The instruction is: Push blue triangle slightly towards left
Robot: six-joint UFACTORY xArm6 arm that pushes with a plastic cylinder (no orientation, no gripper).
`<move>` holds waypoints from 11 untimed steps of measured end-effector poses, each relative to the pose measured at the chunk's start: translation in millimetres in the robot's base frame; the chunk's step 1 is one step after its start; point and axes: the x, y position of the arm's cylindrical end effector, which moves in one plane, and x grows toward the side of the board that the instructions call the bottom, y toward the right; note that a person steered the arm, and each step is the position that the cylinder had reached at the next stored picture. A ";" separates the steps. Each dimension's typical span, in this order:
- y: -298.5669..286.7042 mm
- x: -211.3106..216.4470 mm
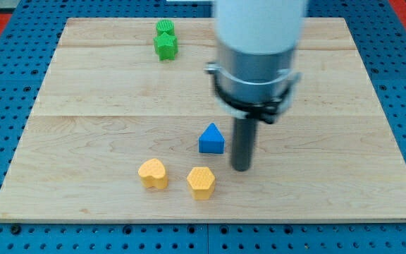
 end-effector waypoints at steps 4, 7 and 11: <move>-62.5 -16.8; -188.6 -27.2; -232.3 -25.4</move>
